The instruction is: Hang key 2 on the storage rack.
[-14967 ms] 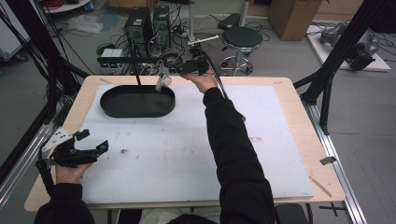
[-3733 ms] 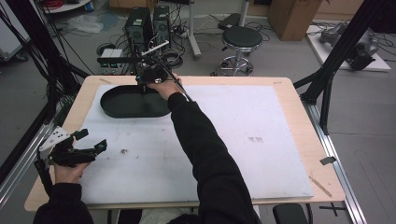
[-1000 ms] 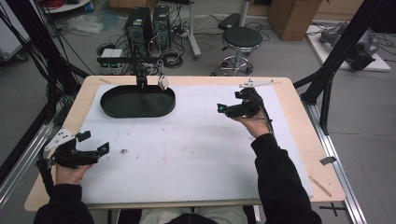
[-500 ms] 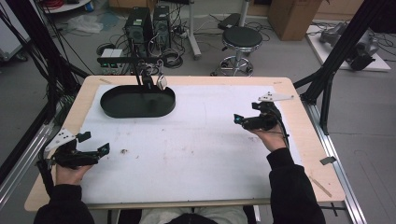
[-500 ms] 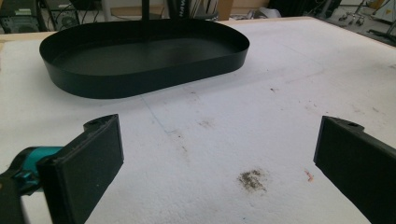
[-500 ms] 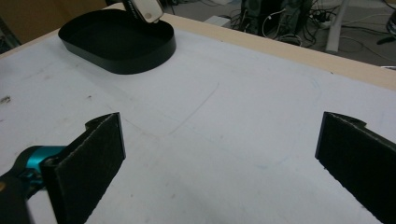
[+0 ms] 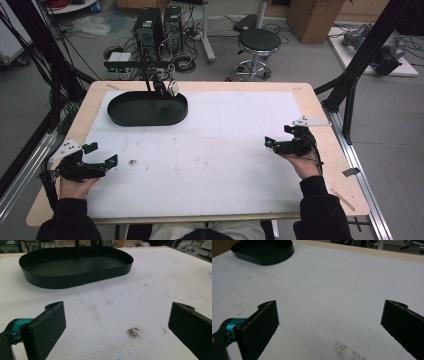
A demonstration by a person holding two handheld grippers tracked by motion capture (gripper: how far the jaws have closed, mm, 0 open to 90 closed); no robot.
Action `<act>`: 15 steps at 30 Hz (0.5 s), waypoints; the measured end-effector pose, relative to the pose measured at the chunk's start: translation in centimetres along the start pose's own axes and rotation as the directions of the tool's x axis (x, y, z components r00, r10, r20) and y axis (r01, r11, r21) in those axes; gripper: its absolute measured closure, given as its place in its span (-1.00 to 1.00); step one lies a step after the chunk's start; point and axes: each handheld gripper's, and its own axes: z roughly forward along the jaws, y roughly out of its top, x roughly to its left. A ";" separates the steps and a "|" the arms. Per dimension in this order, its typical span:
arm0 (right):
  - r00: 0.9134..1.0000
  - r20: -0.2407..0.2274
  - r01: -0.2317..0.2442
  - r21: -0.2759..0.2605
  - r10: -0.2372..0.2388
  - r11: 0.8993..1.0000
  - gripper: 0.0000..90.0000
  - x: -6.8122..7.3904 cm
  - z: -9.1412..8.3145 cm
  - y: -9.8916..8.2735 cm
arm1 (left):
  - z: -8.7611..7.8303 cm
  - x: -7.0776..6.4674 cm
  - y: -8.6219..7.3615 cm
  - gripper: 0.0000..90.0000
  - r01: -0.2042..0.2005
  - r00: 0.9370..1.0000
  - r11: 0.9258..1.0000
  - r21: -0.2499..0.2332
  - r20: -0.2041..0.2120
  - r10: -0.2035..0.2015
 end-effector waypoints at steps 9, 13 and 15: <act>1.000 0.010 0.016 0.031 -0.016 0.999 -0.98 0.6 -0.8 -3.5 | 0.1 -0.1 0.0 -0.96 -0.004 1.000 1.000 0.007 -0.004 0.004; 0.999 0.022 0.035 0.016 -0.035 0.999 -0.99 0.9 -1.0 -3.6 | 0.1 -0.2 0.0 -0.96 -0.008 1.000 1.000 0.014 -0.002 0.008; 0.999 0.028 0.043 0.007 -0.044 0.999 -0.98 1.1 -1.1 -3.6 | 0.2 -0.3 -0.1 -0.96 -0.008 1.000 1.000 0.014 0.000 0.008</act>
